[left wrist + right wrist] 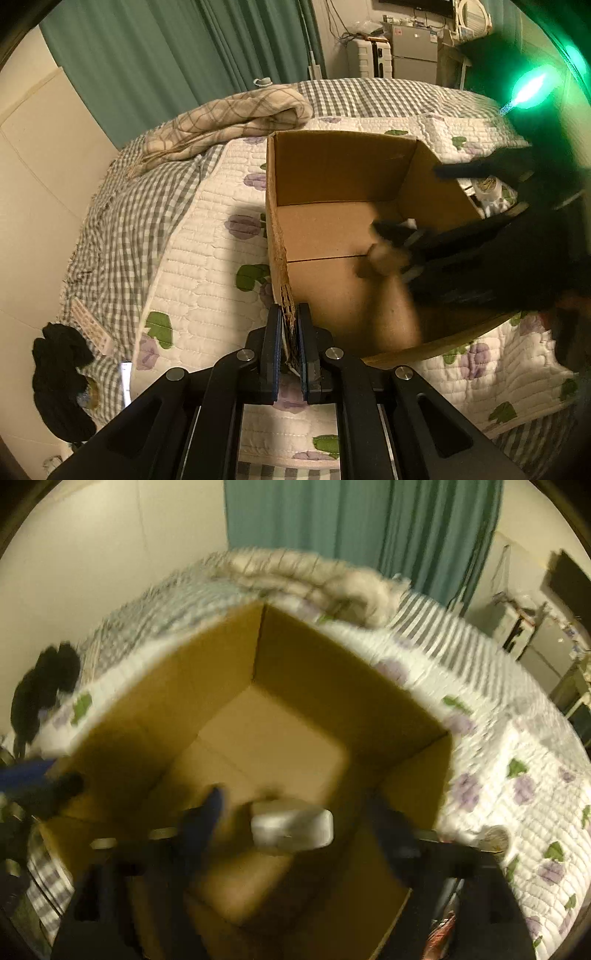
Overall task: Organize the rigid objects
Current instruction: 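Carry the white charger into the box with the right gripper and release, then grasp the white phone stand with the right gripper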
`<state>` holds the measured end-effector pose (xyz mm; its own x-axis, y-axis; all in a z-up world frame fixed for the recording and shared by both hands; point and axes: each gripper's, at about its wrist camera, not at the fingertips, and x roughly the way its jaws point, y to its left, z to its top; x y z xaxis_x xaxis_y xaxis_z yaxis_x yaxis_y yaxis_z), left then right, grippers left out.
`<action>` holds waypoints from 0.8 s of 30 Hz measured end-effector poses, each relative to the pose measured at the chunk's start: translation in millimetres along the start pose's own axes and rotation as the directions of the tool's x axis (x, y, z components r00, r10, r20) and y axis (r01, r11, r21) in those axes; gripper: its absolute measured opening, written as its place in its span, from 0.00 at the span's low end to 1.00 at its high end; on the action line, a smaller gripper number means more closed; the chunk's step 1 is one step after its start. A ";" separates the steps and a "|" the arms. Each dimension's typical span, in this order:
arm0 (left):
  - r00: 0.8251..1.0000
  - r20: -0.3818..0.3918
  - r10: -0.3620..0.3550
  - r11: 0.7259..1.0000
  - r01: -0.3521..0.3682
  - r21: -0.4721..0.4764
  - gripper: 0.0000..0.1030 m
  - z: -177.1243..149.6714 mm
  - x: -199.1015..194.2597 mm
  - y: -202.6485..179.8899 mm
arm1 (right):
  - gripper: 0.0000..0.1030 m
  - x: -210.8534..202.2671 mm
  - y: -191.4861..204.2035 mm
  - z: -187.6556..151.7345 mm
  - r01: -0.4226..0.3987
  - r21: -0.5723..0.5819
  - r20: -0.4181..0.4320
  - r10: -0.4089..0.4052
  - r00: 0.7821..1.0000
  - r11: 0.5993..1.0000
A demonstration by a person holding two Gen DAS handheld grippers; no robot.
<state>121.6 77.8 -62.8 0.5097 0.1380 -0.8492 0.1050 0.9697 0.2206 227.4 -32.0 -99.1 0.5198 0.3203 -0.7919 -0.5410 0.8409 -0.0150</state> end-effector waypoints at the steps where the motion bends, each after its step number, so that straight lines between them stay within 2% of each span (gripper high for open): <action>1: 1.000 0.001 -0.006 1.000 0.006 -0.002 0.07 0.4 -0.9 0.0 | 0.86 -11.3 -4.8 1.9 -0.007 0.008 0.026 0.007 1.000 1.000; 4: 1.000 0.005 -0.002 1.000 0.002 0.003 0.07 0.5 -2.5 -1.5 | 0.86 -48.6 -27.4 4.9 0.010 0.035 0.100 -0.014 0.995 0.999; 7: 1.000 0.008 0.007 1.000 -0.007 0.006 0.07 -0.1 -2.3 -3.4 | 0.87 -83.6 -56.7 -0.1 0.088 0.061 0.141 -0.096 0.985 0.994; 10: 1.000 0.008 0.007 1.000 -0.007 0.002 0.07 -0.2 -2.0 -3.1 | 0.87 -109.1 -92.1 -15.3 0.173 0.111 0.142 -0.188 0.972 0.979; 12: 1.000 0.006 0.006 1.000 -0.006 -0.004 0.07 -0.1 -1.7 -3.3 | 0.87 -118.2 -114.4 -29.6 0.234 0.146 0.122 -0.252 0.960 0.961; 15: 1.000 0.004 0.012 1.000 -0.012 -0.005 0.07 0.3 -2.1 -4.0 | 0.87 -116.2 -142.7 -54.1 0.281 0.187 0.059 -0.296 0.953 0.941; 21: 1.000 0.002 0.020 1.000 -0.020 -0.014 0.07 1.1 -2.5 -3.8 | 0.87 -74.7 -167.4 -112.8 0.309 0.222 -0.108 -0.292 0.950 0.925; 24: 1.000 0.001 0.028 1.000 -0.028 -0.012 0.07 1.3 -2.4 -4.5 | 0.87 -51.3 -170.2 -129.7 0.296 0.251 -0.151 -0.265 0.952 0.922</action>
<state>121.0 72.9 -61.2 0.5135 0.1652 -0.8421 0.0801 0.9678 0.2387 207.0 -248.0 -135.1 0.5390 0.0165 -0.8421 -0.1788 0.9793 -0.0952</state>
